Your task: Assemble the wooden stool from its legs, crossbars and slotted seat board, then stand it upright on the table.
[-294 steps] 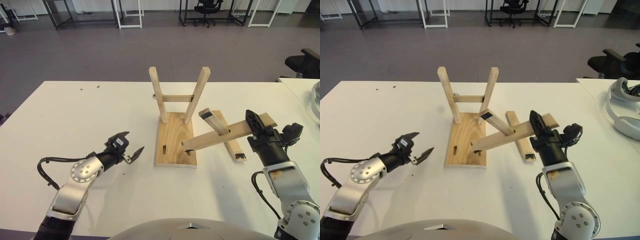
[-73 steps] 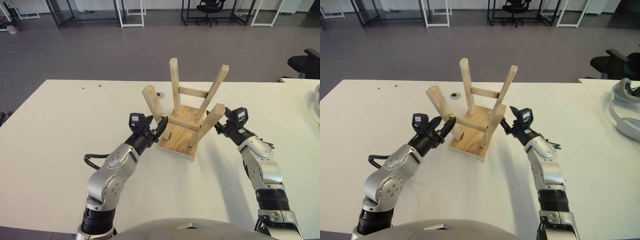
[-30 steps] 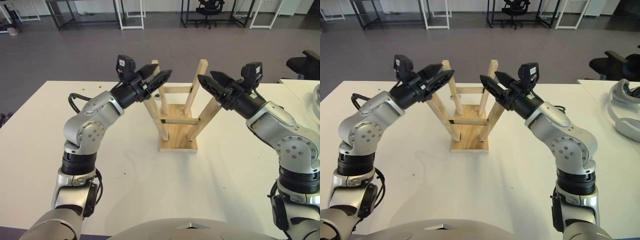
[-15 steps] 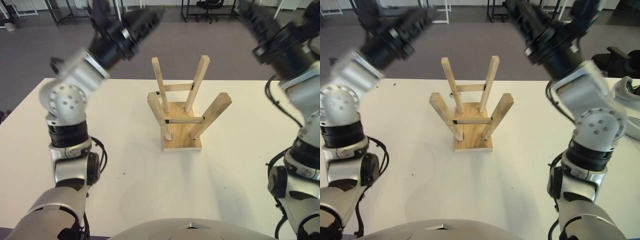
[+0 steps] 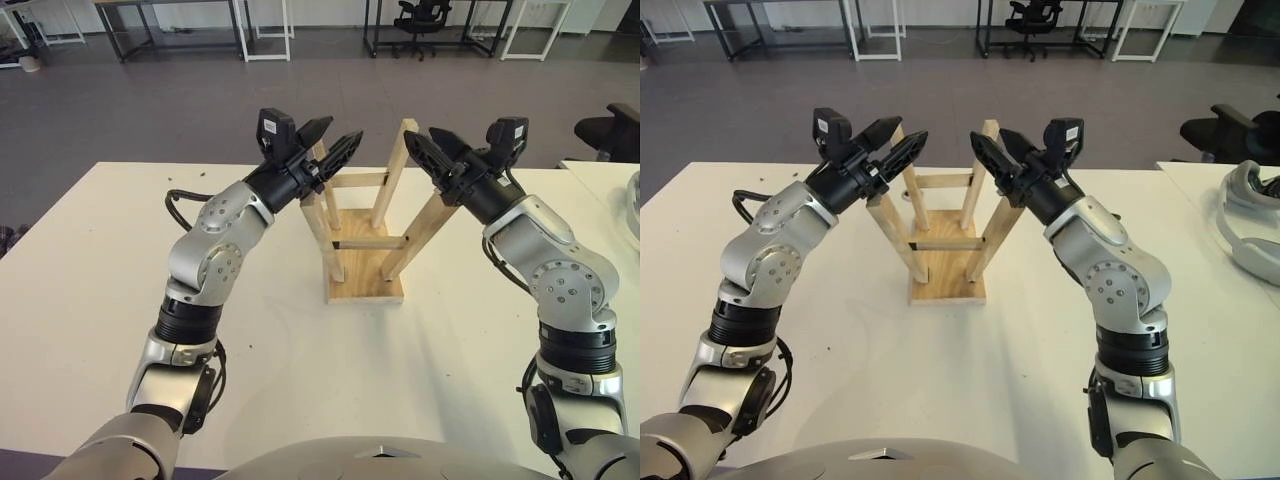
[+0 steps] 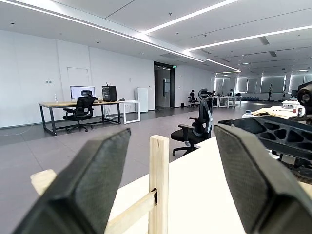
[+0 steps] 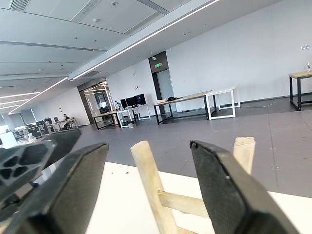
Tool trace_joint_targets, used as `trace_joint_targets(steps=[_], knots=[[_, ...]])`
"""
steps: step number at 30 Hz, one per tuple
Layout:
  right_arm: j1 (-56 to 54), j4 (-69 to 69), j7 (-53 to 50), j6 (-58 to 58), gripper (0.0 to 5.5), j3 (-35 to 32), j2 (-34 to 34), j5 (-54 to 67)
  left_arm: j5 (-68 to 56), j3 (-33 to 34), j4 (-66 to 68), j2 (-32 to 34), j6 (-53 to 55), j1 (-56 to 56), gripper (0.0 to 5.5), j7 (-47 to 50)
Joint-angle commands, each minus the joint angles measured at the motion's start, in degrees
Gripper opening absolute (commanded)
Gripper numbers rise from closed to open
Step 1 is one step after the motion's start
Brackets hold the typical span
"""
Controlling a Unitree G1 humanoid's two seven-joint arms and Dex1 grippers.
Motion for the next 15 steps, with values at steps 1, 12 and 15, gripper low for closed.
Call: trace_joint_targets(steps=[1, 12, 15], knots=[[-3.07, -0.21, 0.24, 2.44, 3.13, -2.34, 1.13, 3.89, -2.59, 1.82, -0.32, -0.96, 8.7, 0.32, 3.15, 2.08], [2.52, 9.26, 18.2, -0.68, 3.13, 4.69, -13.64, -11.46, 1.53, 19.04, -7.46, 14.03, 5.36, -0.3, 3.15, -0.4], [8.21, 7.82, 25.13, -4.88, 3.13, 9.04, -12.15, -14.18, 7.84, 19.05, -8.54, 20.01, 2.13, 15.13, 3.15, -6.31]])
